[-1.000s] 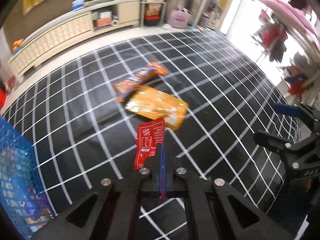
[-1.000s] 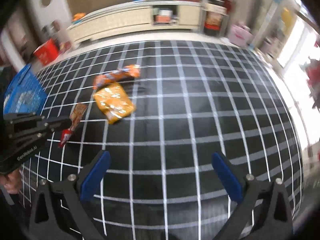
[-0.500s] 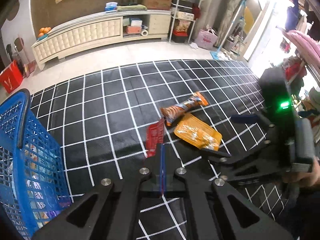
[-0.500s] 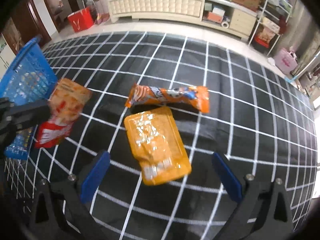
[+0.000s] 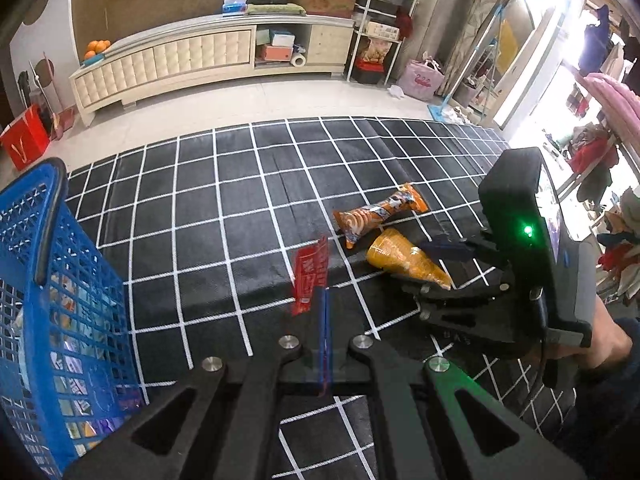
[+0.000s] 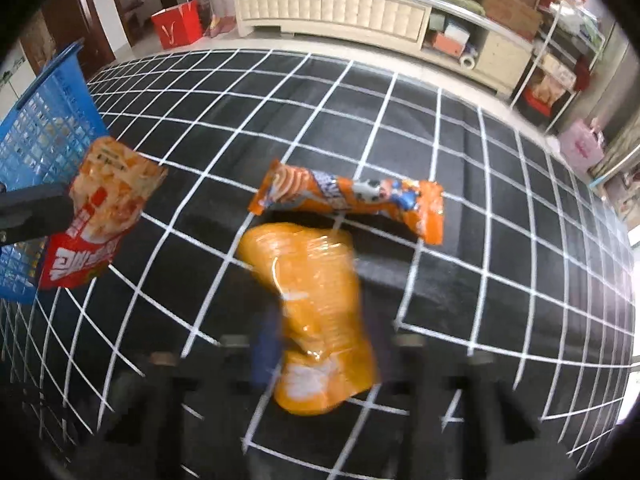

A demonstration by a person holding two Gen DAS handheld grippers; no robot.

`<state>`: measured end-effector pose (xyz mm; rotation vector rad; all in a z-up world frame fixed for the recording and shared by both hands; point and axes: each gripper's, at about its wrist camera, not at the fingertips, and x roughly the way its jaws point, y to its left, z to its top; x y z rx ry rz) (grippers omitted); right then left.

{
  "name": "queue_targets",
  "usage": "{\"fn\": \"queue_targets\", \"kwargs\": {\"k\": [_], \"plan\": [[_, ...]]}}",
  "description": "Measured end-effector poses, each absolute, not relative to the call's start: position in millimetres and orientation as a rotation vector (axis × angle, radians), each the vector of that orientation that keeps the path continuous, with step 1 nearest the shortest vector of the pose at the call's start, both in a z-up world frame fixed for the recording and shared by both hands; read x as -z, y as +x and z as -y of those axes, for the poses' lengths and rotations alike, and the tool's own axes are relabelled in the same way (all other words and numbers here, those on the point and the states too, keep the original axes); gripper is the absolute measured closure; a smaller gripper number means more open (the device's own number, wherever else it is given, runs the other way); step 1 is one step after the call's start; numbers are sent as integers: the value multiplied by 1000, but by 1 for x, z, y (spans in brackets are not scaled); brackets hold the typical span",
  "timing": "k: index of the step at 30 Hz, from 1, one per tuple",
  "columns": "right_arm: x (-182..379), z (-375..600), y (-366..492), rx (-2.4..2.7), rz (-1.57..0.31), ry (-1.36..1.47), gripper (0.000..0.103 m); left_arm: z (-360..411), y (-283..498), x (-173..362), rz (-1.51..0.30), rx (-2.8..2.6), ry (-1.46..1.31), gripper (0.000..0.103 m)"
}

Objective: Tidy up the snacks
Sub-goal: 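Lift the red packet with the left tool while the right tool grasps the flat orange pouch, then carry the red packet and orange pouch over the basket with both tools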

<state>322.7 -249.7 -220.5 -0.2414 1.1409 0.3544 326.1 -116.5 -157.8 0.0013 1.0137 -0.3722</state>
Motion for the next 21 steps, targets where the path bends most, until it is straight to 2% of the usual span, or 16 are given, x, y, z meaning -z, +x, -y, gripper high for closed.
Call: {"fn": "queue_targets", "kwargs": {"k": [8, 21], "plan": [[190, 252, 301, -373, -1108, -185, 84, 113, 307, 144, -1001, 404, -11, 103], [93, 215, 241, -388, -985, -181, 84, 87, 238, 52, -849, 427, -21, 103]]}}
